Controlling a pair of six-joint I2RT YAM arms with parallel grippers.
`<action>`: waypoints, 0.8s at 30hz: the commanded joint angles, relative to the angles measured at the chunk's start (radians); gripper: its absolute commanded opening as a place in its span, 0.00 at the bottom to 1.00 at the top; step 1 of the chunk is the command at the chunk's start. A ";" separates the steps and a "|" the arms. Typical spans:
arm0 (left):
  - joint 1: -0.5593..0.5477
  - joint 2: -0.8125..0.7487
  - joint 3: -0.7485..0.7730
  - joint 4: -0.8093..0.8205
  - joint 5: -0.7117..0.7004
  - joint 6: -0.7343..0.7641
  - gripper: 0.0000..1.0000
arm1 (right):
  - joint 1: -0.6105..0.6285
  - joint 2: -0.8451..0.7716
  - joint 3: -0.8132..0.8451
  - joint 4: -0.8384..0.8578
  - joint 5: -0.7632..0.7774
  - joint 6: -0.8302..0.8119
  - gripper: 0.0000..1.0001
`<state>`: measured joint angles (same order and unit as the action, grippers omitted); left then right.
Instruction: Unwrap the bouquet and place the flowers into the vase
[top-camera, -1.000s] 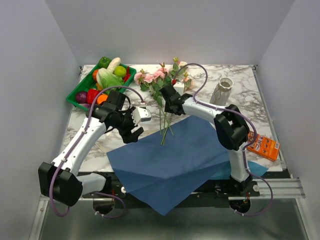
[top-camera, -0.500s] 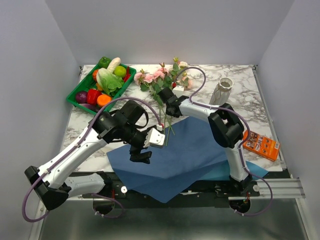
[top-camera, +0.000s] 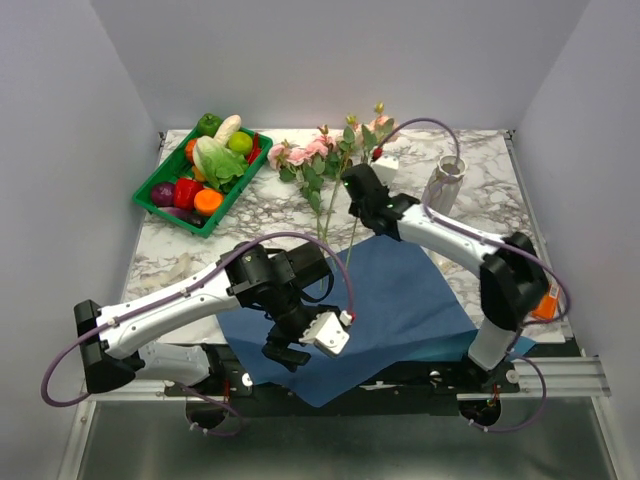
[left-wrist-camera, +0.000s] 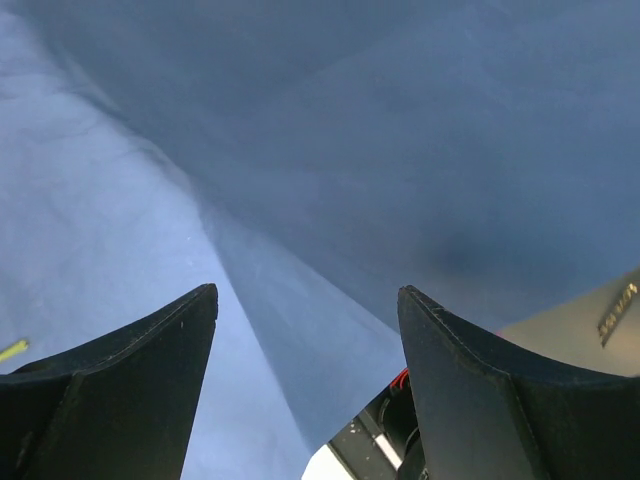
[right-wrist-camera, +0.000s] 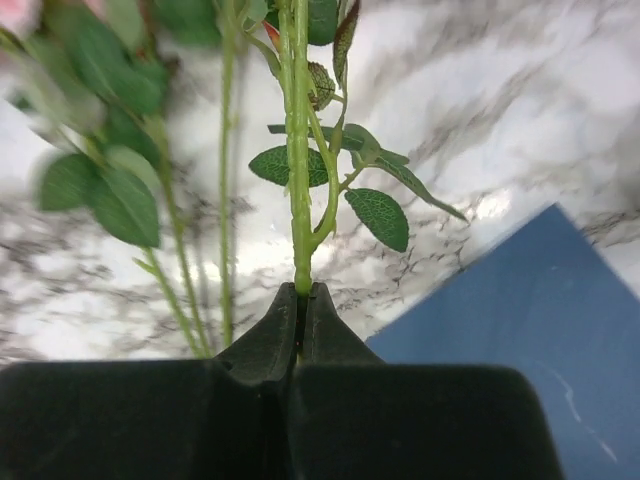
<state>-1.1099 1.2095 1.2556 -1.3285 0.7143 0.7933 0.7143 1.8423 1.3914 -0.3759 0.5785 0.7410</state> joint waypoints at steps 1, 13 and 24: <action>-0.056 0.019 0.033 -0.043 -0.053 0.026 0.81 | 0.017 -0.248 -0.178 0.236 0.142 -0.072 0.01; -0.090 -0.001 -0.122 0.130 -0.415 -0.086 0.73 | 0.037 -0.730 -0.431 0.702 0.319 -0.629 0.01; 0.004 0.030 -0.455 0.356 -0.705 -0.098 0.64 | 0.017 -0.750 -0.488 1.552 0.331 -1.321 0.01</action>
<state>-1.1587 1.2186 0.8486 -1.0740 0.1143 0.7113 0.7448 1.0969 0.9325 0.7658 0.8864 -0.3050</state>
